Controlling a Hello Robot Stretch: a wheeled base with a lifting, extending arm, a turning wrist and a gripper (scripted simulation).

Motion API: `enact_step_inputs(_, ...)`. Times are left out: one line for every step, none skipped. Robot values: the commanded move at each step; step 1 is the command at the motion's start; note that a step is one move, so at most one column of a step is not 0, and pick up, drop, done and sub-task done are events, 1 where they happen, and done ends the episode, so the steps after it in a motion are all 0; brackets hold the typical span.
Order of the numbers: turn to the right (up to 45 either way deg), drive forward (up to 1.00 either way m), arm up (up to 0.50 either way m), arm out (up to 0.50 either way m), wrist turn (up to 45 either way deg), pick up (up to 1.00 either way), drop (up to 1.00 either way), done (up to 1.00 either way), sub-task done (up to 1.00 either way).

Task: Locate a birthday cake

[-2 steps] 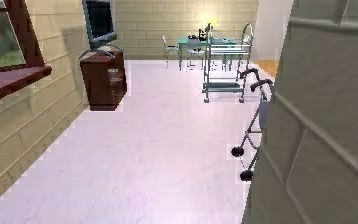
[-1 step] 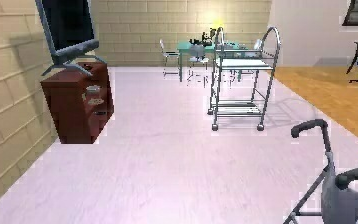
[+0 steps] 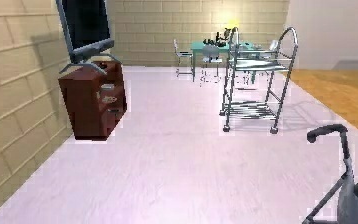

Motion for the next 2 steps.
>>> enact_step_inputs(0.0,1.0,0.0,0.0,0.0,0.0,0.0,0.0,0.0)
enact_step_inputs(0.0,0.2,0.0,0.0,0.0,0.0,0.0,0.0,0.0)
